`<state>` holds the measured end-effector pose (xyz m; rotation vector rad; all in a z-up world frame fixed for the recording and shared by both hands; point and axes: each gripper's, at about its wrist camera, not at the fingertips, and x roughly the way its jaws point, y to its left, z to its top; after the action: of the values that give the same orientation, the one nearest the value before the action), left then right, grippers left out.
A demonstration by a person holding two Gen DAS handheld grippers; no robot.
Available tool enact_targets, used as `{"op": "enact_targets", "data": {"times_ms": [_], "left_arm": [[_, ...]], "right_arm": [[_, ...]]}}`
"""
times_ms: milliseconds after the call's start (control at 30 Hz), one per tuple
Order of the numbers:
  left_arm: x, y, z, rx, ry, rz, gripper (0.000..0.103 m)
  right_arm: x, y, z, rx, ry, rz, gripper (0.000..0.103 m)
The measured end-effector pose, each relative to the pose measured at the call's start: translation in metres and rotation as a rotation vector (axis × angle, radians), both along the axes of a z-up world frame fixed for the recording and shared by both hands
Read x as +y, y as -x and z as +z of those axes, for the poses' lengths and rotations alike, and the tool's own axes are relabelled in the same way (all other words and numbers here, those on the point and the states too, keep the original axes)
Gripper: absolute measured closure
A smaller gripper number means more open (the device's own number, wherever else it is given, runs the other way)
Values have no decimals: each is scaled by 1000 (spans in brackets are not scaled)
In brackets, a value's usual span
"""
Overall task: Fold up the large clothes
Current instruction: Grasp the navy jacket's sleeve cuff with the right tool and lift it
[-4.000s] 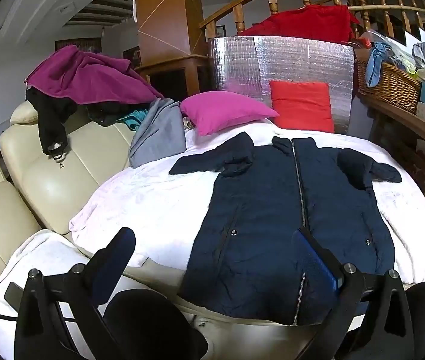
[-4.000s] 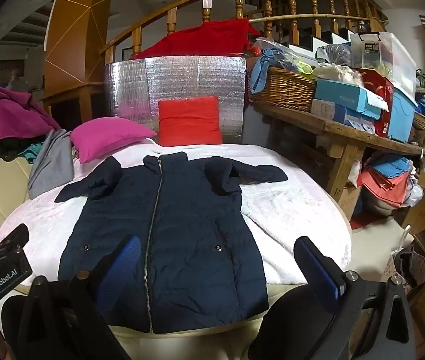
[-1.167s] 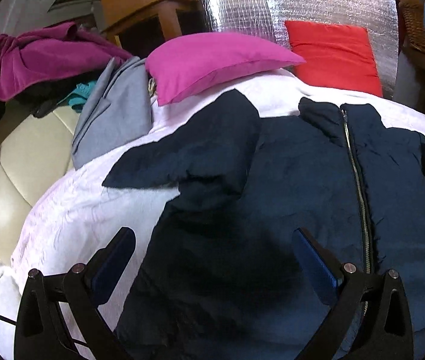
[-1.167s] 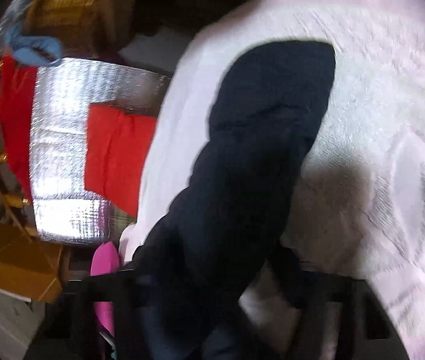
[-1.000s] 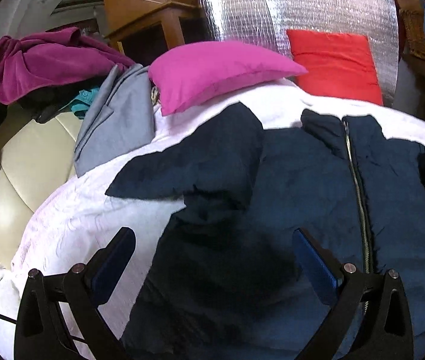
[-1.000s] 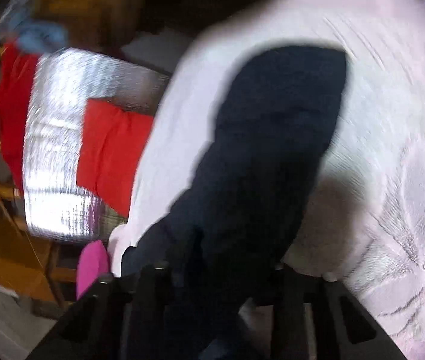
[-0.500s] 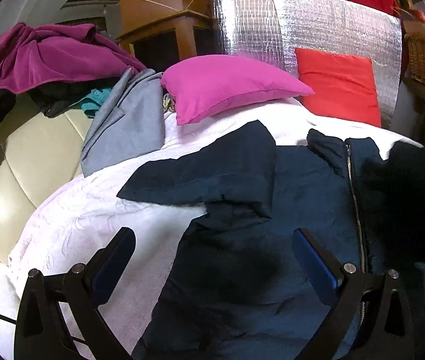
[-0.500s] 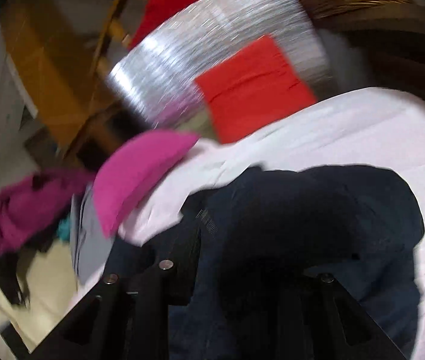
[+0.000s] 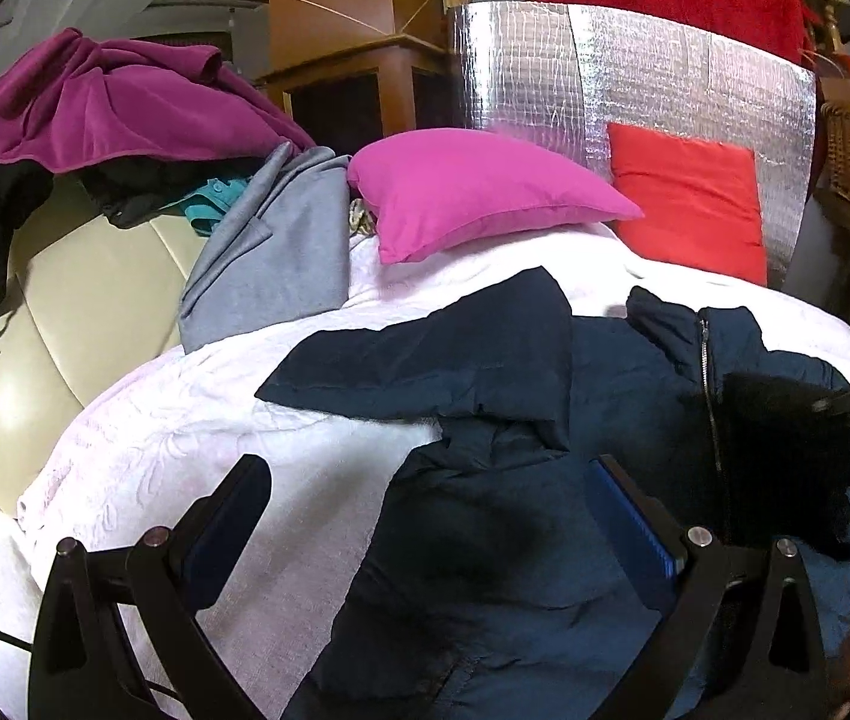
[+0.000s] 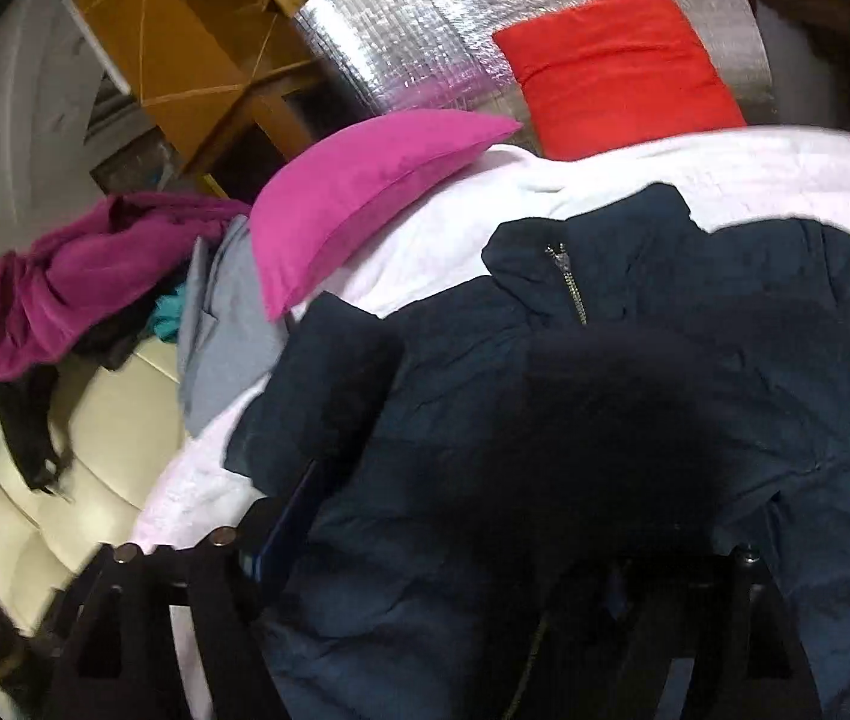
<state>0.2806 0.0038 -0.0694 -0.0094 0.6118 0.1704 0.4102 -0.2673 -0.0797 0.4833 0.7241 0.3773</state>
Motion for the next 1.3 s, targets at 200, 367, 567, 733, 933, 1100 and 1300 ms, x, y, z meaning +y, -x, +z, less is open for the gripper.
{"op": "enact_targets", "data": {"times_ms": [200, 367, 567, 733, 933, 1100, 1300], "left_arm": [[4, 4, 3, -11, 23, 5, 0], [3, 7, 6, -22, 32, -1, 0], [0, 4, 6, -15, 47, -8, 0], [-10, -1, 4, -10, 46, -18, 0], [-33, -12, -5, 28, 44, -74, 0], [-57, -19, -14, 68, 50, -149, 0], [-78, -25, -17, 99, 79, -215, 0]], "right_arm": [[-39, 34, 22, -30, -134, -39, 22], [-67, 67, 36, -64, -169, -102, 22], [-99, 77, 34, -46, -121, -257, 22], [-123, 71, 26, -35, -140, -318, 22], [-133, 59, 18, -85, -331, -224, 22], [-151, 59, 21, -129, -409, -228, 22], [-197, 59, 4, -64, -387, -417, 21]]}}
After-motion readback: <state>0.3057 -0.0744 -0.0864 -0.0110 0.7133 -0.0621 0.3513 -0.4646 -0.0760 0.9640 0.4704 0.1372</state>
